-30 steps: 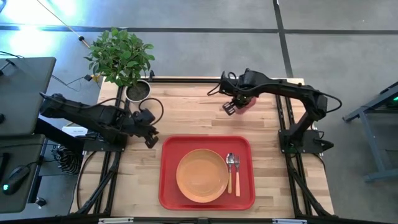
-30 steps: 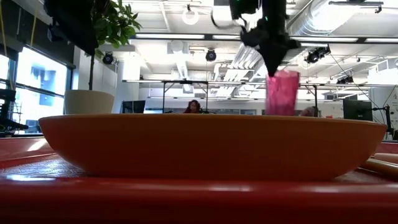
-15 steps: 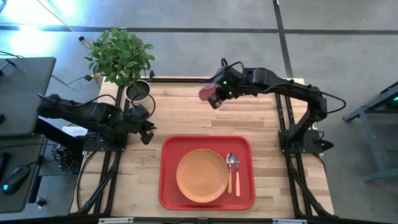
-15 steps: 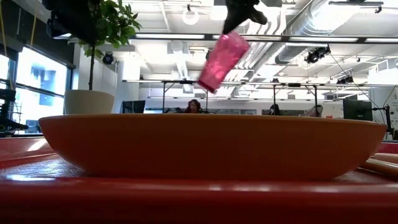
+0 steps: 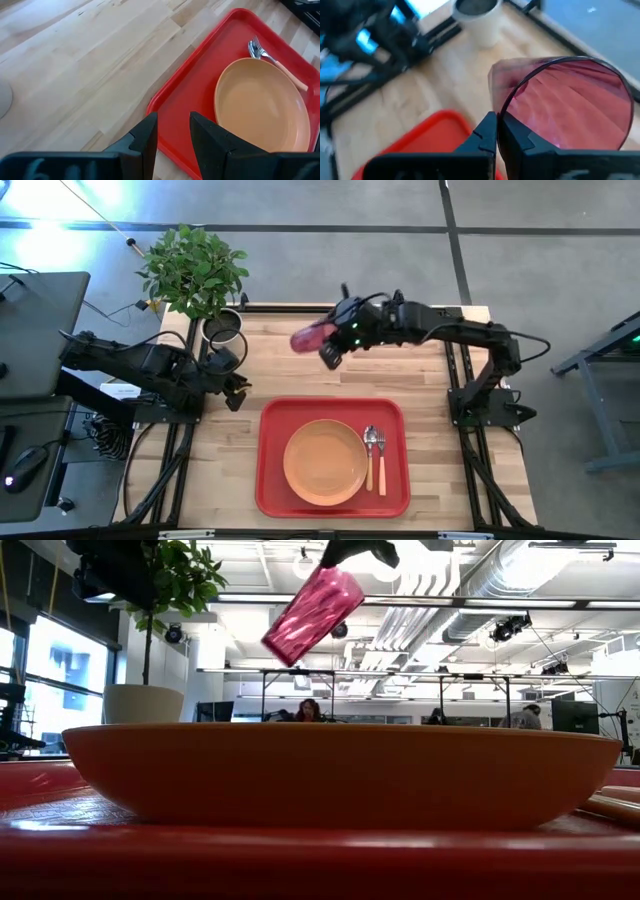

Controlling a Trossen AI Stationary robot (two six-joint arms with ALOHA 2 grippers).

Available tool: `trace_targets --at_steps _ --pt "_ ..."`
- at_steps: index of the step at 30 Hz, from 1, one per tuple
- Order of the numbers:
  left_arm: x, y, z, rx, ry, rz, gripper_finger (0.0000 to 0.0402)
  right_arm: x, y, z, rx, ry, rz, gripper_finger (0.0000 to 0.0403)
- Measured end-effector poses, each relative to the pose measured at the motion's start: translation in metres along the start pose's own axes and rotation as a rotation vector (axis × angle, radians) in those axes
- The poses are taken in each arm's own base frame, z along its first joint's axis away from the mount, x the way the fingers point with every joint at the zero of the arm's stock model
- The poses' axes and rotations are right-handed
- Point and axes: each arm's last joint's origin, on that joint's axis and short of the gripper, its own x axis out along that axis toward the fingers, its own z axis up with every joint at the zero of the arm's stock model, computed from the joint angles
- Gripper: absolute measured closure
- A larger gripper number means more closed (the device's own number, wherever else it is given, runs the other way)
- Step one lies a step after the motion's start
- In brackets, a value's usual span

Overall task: Pick and place plate/cup/fork/spoon on tray
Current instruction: Put the red cup on the top left corner of the orange tray

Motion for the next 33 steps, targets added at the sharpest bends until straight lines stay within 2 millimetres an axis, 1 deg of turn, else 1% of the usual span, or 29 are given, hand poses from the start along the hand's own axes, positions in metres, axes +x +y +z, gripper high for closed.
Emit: trace_targets --at_steps 6,8,14,20,26,33 --pt "0.001 0.002 0.001 -0.044 -0.007 0.019 0.0298 0.029 0.028 -0.018 -0.145 0.102 0.111 0.0403" --pt "0.001 0.003 0.002 -0.065 -0.011 0.027 0.0298 0.036 0.037 -0.026 -0.214 0.131 0.136 0.0403" --pt "0.003 0.008 0.007 -0.101 -0.024 0.054 0.0298 0.046 0.06 -0.044 -0.443 0.158 0.197 0.0403" --pt "0.005 0.013 0.012 -0.165 -0.041 0.083 0.0298 0.052 0.078 -0.052 -0.657 0.118 0.312 0.0403" --pt "0.007 0.017 0.016 -0.201 -0.052 0.107 0.0298 0.057 0.088 -0.056 -0.922 0.064 0.426 0.0403" --pt "0.008 0.02 0.018 -0.218 -0.059 0.121 0.0298 0.07 0.089 -0.064 -1.183 0.064 0.486 0.0403"
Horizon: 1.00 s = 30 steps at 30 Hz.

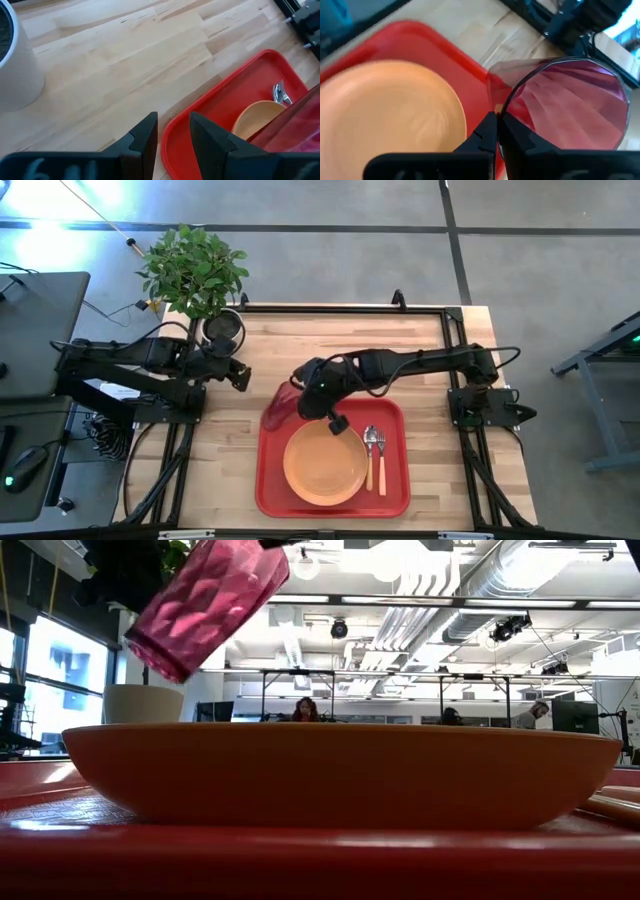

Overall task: Pick and place plate/cup/fork/spoon on tray
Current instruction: Put the red cup on the top left corner of the orange tray

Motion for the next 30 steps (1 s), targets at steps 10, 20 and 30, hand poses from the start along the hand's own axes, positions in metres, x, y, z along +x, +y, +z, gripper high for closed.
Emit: trace_targets --at_steps 10,20,30 --pt "0.002 0.002 0.003 -0.097 -0.002 0.013 0.0298 0.031 0.009 -0.008 -0.281 0.097 0.04 0.0403" --pt "0.002 0.002 0.003 -0.134 -0.004 0.017 0.0298 0.051 0.028 -0.008 -0.46 0.207 0.047 0.0403" --pt "0.002 0.002 0.003 -0.136 -0.006 0.018 0.0298 0.062 0.03 -0.015 -0.473 0.263 0.072 0.0403"
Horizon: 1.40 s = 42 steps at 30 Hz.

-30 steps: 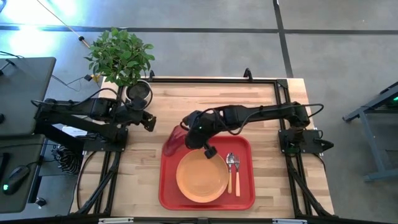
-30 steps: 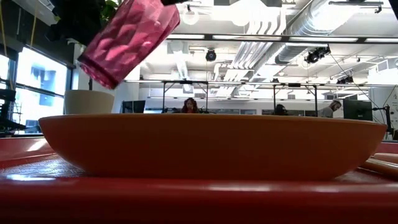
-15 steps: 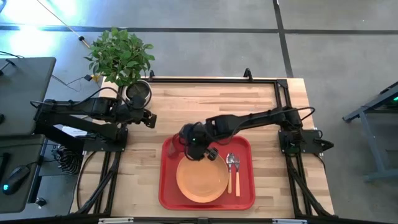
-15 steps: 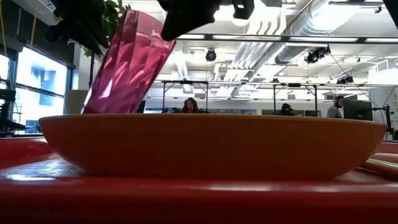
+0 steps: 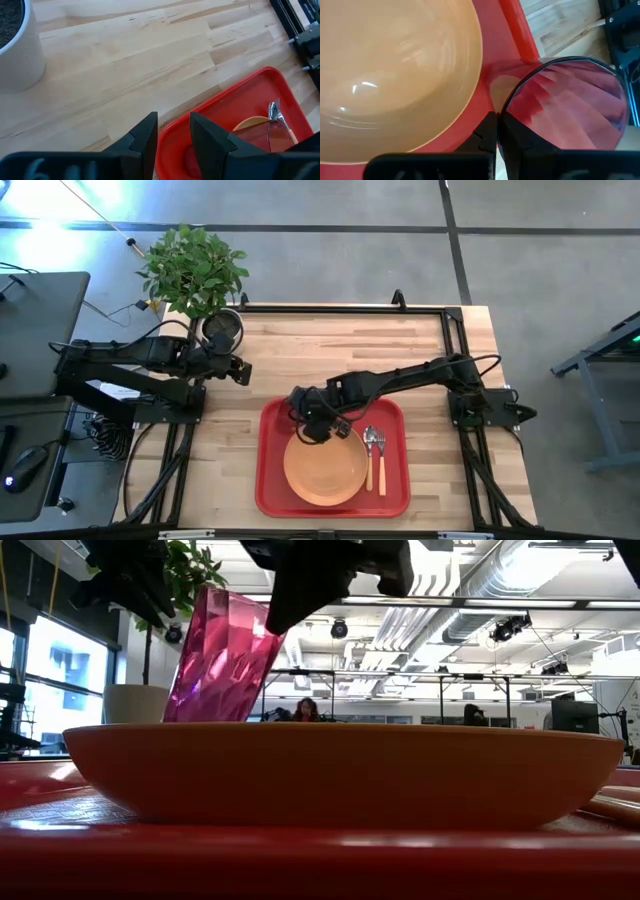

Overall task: Pick and place plate/cup/fork/spoon on tray
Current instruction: Put the red cup on the top left corner of the orange tray

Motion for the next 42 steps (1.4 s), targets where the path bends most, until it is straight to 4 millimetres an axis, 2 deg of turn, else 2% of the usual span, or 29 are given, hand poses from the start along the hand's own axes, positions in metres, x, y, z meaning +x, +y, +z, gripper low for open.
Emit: trace_targets --at_steps 12,25,42 --pt "0.0 0.0 0.0 -0.004 0.0 0.001 0.0298 0.0 -0.001 0.0 0.001 -0.018 0.0 0.0401" --pt "0.0 0.0 0.0 -0.004 -0.002 0.002 0.0298 -0.001 -0.003 0.001 0.001 -0.029 -0.018 0.0367" --pt "0.0 0.0 0.0 -0.004 -0.009 0.006 0.0298 0.003 -0.013 0.006 0.066 -0.056 -0.137 0.035"
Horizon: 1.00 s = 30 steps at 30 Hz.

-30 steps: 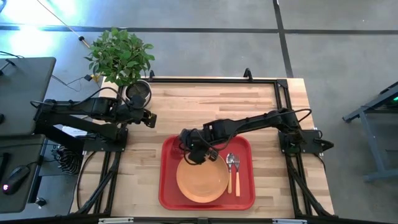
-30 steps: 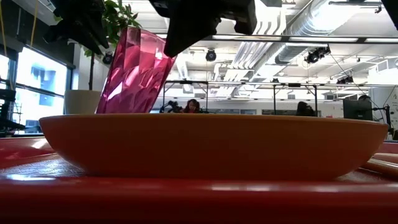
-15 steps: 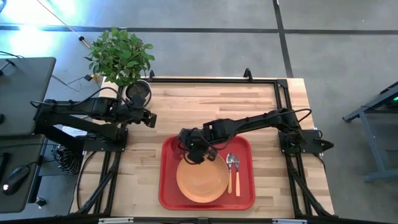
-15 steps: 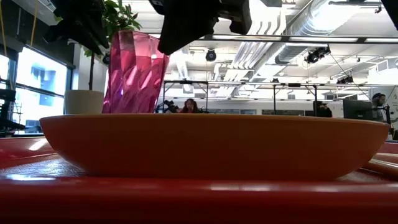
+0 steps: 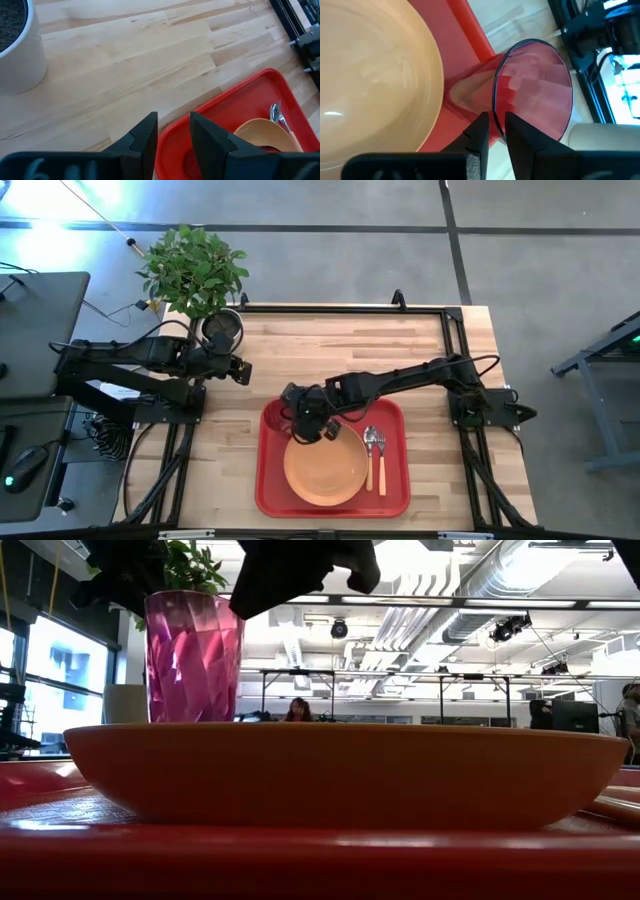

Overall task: Pick and place plate/cup/fork/spoon on tray
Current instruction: Put the red cup on the top left corner of the orange tray, then return to Home Position

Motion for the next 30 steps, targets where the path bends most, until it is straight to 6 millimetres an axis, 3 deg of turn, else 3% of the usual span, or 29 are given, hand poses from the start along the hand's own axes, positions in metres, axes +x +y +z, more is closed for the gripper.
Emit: trace_targets --at_steps 13,21,30 --pt "0.0 0.0 0.0 0.026 0.0 0.0 0.0298 -0.004 -0.002 -0.001 0.112 0.035 -0.041 0.035" --pt "0.0 0.0 0.0 0.05 0.013 -0.007 0.0298 -0.023 -0.006 0.001 0.155 0.138 -0.175 0.035" --pt "-0.005 -0.004 -0.006 0.218 0.044 -0.082 0.0298 -0.046 -0.011 0.002 0.445 0.119 -0.273 0.035"
